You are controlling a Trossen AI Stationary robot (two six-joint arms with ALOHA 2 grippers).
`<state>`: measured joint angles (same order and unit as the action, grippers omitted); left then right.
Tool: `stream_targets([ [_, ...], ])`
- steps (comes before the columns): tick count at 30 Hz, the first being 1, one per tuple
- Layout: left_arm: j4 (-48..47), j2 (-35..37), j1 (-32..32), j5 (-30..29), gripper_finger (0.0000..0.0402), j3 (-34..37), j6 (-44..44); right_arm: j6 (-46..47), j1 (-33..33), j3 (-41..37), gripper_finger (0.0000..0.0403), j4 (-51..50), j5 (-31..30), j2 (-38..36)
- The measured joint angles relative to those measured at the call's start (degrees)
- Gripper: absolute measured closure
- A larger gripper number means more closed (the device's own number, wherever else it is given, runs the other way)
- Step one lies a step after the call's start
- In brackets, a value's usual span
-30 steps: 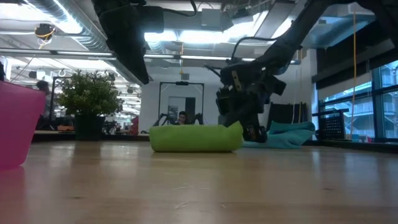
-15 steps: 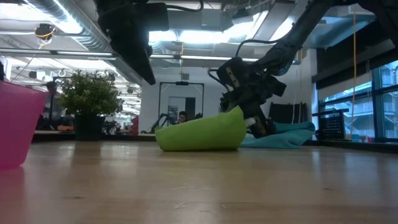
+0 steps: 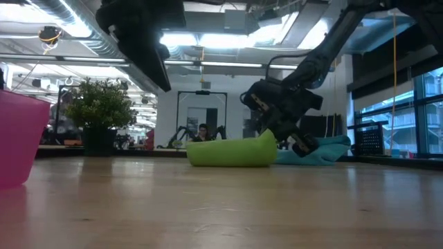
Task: Roll microfiber towels into tight, uniform cylinder then place into a basket
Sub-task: Roll the microfiber green towel
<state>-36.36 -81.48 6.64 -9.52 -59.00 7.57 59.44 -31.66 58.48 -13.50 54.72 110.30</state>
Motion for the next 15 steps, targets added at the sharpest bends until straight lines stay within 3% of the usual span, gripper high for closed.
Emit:
stream_targets([
  [11,0.13,0.01,0.32,-0.26,0.0305,0.0,-0.65,-1.3,-1.77,0.0,0.0395,-5.16,-4.26,0.0],
  [15,4.15,-0.75,0.05,-2.67,0.0305,-0.03,-2.07,-2.61,-1.39,0.0,0.0395,-5.14,-4.8,0.0],
])
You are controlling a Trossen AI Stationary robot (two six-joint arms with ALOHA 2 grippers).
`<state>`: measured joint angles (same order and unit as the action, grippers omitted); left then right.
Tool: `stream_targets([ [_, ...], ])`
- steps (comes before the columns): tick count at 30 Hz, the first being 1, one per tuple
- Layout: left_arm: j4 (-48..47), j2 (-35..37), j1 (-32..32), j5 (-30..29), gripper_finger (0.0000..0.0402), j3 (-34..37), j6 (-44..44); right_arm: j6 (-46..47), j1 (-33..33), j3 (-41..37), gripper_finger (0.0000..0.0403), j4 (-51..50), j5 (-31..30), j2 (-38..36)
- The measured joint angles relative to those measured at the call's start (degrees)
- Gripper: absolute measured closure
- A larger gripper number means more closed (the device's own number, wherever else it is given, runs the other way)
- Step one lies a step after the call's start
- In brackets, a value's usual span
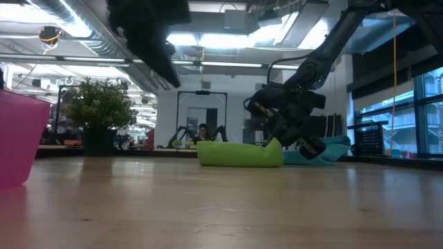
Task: Roll microfiber towels into tight, uniform cylinder then place into a basket
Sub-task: Roll the microfiber green towel
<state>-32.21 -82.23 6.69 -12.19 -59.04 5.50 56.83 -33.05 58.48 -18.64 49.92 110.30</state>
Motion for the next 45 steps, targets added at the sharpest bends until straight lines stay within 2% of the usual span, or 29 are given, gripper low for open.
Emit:
stream_targets([
  [3,5.09,-1.66,-1.12,-1.87,0.0305,-0.02,-3.53,-0.49,0.08,0.0,0.0395,0.34,-0.34,0.0],
  [8,13.65,-8.64,-4.71,-1.73,0.0305,-0.01,-6.5,-1.79,0.14,0.0,0.0395,0.66,-0.34,0.0],
  [15,18.81,-15.4,-9.65,2.76,0.0305,0.03,-9.45,-2.03,0.14,0.0,0.0395,0.66,-0.32,0.0],
  [20,20.45,-18.84,-12.22,2.7,0.0305,0.03,-10.62,-2.91,0.14,0.0,0.0395,0.49,-0.28,0.0],
  [31,23.72,-20.68,-15.41,1.18,0.0305,0.03,-10.76,-3.13,0.4,0.0,0.0395,0.62,0.08,0.0],
  [35,23.83,-20.98,-17.38,3.34,0.0305,0.03,-10.65,-3.23,0.41,0.0,0.0395,0.6,0.1,0.0],
  [45,24.51,-23.09,-19.33,4.2,0.0305,-0.05,-10.62,-3.34,1.56,0.0,0.0395,0.49,0.12,0.0],
])
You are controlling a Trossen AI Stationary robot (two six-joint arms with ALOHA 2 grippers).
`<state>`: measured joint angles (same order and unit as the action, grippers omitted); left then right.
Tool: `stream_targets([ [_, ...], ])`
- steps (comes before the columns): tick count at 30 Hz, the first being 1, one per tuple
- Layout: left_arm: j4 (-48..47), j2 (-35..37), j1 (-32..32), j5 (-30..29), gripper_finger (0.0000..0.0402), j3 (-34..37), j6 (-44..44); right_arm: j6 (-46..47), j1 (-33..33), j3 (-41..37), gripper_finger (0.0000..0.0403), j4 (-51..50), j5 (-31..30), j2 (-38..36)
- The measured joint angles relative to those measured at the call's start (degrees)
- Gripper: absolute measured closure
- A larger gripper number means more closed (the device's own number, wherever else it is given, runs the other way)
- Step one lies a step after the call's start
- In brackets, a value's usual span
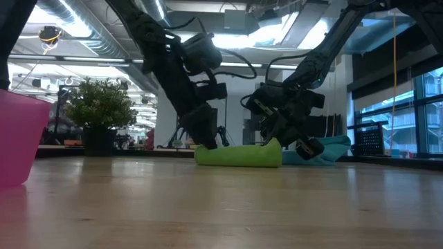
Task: Roll microfiber towels into tight, uniform cylinder then place into a basket
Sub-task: Roll the microfiber green towel
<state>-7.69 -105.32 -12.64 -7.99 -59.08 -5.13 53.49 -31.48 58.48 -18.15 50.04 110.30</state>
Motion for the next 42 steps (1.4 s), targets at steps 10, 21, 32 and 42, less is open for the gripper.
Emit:
stream_targets([
  [10,0.12,-2.96,0.09,0.22,0.0305,-0.12,0.16,-2.08,0.06,0.04,0.0395,0.51,-2.73,0.0],
  [21,-0.34,-3.87,0.11,1.64,0.0306,-0.12,0.49,-5.06,0.06,0.04,0.0373,0.61,-0.79,0.0],
  [32,-0.6,-3.98,0.11,1.81,0.0306,-0.05,0.5,-5.66,-0.2,0.04,0.0313,1.09,-3.02,0.0],
  [42,-0.69,-4.02,0.13,1.9,0.0306,-0.01,0.55,-6.88,-3.15,-0.02,0.0309,-1.24,-10.68,-10.6],
])
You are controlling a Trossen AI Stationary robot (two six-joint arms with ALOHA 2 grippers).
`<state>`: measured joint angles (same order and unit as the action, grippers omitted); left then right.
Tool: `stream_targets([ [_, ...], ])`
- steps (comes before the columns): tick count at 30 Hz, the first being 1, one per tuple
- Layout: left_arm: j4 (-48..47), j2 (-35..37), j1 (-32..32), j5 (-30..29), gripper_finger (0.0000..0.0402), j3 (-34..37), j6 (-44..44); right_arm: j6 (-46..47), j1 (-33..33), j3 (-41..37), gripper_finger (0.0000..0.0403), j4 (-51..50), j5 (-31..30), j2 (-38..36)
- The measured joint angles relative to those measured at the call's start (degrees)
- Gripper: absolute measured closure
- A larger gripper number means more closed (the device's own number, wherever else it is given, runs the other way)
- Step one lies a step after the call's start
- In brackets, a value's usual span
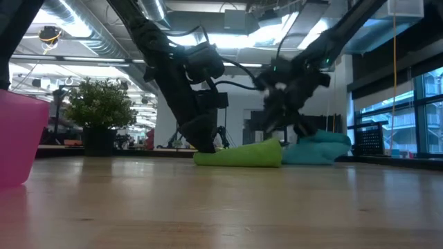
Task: Roll microfiber towels into tight, uniform cylinder then place into a basket
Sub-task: Roll the microfiber green towel
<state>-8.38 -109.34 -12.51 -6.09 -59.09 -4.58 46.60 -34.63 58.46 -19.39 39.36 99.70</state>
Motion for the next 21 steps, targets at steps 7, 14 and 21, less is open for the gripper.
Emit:
stream_targets([
  [7,-0.08,0.0,0.12,0.41,0.0306,0.02,0.05,-14.03,5.84,0.02,0.0309,0.43,-3.9,-8.8],
  [14,-4.0,0.28,2.1,1.1,0.0306,-0.09,4.26,-22.13,14.08,-0.38,0.0309,0.77,-9.98,-9.79],
  [21,-6.19,0.44,5.43,4.49,0.0306,-0.15,7.45,-29.7,17.74,-2.22,0.0309,1.27,-10.66,-9.66],
])
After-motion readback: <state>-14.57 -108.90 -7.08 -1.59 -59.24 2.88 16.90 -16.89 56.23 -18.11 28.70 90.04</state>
